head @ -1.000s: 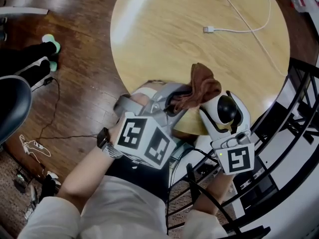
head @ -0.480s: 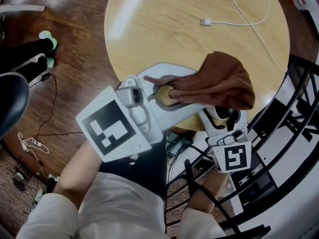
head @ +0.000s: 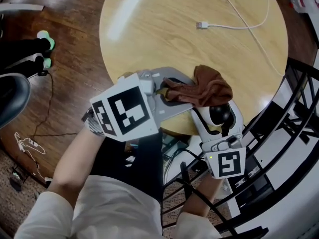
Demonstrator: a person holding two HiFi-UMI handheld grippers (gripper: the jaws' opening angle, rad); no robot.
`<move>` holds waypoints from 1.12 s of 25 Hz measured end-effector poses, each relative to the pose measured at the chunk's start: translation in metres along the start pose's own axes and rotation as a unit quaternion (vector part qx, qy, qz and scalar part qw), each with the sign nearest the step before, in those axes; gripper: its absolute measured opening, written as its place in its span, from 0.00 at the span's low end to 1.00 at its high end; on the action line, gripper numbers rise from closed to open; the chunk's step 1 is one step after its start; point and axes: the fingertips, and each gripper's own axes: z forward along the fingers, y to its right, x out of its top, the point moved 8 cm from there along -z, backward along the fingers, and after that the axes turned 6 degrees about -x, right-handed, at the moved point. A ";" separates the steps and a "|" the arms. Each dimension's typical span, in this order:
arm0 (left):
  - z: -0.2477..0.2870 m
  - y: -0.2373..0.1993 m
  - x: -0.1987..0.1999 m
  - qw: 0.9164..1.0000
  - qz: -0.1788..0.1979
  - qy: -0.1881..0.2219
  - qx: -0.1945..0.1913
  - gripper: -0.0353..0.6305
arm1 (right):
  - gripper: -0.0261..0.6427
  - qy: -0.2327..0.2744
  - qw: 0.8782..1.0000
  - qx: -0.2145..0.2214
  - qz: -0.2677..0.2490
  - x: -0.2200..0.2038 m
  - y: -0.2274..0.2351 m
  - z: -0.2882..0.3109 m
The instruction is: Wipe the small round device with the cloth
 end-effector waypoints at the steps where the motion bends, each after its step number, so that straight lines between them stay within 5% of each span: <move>1: 0.003 0.000 -0.003 0.998 0.026 -0.059 0.015 0.16 | 0.55 -0.002 1.000 0.000 0.000 0.001 -0.001 0.000; 4: 0.020 0.006 -0.008 0.962 0.117 -0.232 0.086 0.16 | 0.55 -0.010 1.000 -0.003 -0.002 0.001 -0.001 -0.001; 7: 0.018 0.009 0.005 0.922 0.178 -0.278 0.201 0.16 | 0.55 -0.010 1.000 -0.008 -0.002 0.001 -0.001 0.001; 8: 0.014 0.011 0.009 0.921 0.183 -0.261 0.226 0.16 | 0.55 -0.011 1.000 -0.009 -0.002 0.001 -0.001 0.001; 9: 0.008 0.013 0.014 0.933 0.169 -0.220 0.230 0.16 | 0.55 -0.011 1.000 -0.009 -0.001 0.001 -0.002 0.001; 10: -0.001 0.017 0.018 0.954 0.138 -0.157 0.215 0.16 | 0.55 -0.010 1.000 -0.008 0.000 0.001 -0.002 0.002; 12: -0.019 0.024 0.029 0.987 0.074 -0.023 0.141 0.16 | 0.55 -0.009 1.000 -0.007 0.003 0.000 -0.002 0.002; 15: -0.034 0.032 0.042 0.993 0.054 0.083 0.063 0.16 | 0.55 -0.004 1.000 -0.006 0.008 -0.001 -0.001 0.001; 21: -0.007 0.030 0.034 0.996 0.073 0.028 0.047 0.16 | 0.55 0.000 1.000 -0.010 0.020 -0.007 0.003 0.004; 28: -0.006 0.025 -0.002 0.993 0.069 -0.046 0.082 0.16 | 0.55 0.008 0.999 -0.015 0.029 -0.006 -0.003 0.000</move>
